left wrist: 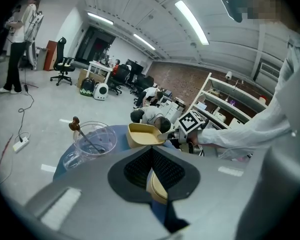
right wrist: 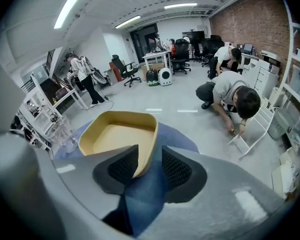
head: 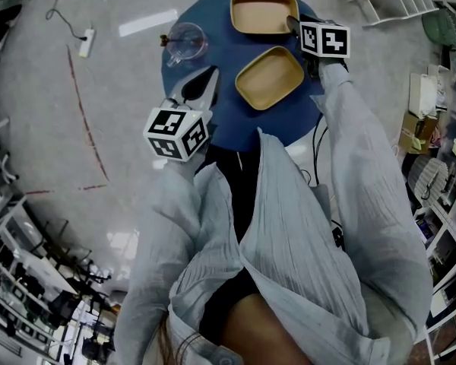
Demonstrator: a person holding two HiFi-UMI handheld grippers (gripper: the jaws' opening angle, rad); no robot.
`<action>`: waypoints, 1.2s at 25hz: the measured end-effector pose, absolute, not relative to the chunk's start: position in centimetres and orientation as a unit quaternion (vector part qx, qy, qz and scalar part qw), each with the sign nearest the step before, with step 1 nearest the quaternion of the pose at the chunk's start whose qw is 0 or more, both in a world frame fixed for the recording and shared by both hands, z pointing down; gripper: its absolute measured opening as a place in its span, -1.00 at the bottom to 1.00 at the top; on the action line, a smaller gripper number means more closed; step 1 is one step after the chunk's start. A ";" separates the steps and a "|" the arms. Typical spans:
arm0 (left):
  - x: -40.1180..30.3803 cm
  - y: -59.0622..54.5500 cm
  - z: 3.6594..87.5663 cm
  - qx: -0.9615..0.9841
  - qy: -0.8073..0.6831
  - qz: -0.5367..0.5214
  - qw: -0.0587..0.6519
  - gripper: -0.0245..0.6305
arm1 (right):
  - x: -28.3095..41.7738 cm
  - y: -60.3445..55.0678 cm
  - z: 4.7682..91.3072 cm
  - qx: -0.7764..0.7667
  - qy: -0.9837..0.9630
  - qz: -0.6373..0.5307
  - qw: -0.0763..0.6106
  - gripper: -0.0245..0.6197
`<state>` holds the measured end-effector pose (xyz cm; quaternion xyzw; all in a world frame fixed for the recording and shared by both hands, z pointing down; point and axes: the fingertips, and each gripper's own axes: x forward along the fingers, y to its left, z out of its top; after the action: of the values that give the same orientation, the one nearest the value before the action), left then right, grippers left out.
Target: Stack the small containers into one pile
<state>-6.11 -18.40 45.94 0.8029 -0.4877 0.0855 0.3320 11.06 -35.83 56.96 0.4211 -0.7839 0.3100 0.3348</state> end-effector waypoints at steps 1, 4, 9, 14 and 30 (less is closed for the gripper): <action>-6.1 -18.3 46.0 0.803 -0.487 0.086 0.333 -0.89 | 11.0 -35.9 57.2 0.424 -0.780 0.315 0.335 -0.48; -6.0 -18.1 46.3 0.802 -0.485 0.090 0.338 -0.89 | 10.8 -36.0 57.6 0.425 -0.771 0.338 0.332 -0.62; -5.9 -18.2 46.9 0.800 -0.484 0.096 0.341 -0.89 | 10.7 -35.9 57.9 0.442 -0.753 0.354 0.336 -0.87; -6.0 -18.3 46.7 0.801 -0.486 0.092 0.339 -0.89 | 11.0 -36.0 57.9 0.451 -0.747 0.359 0.331 -0.87; -5.7 -18.1 46.4 0.817 -0.467 0.092 0.325 -0.89 | 12.4 -36.1 52.7 0.451 -0.774 0.338 0.289 -0.87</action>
<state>-5.69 -18.07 46.36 0.8172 -0.4669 0.0925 0.3251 12.36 -36.09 52.71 0.4514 -0.7736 0.3384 0.2885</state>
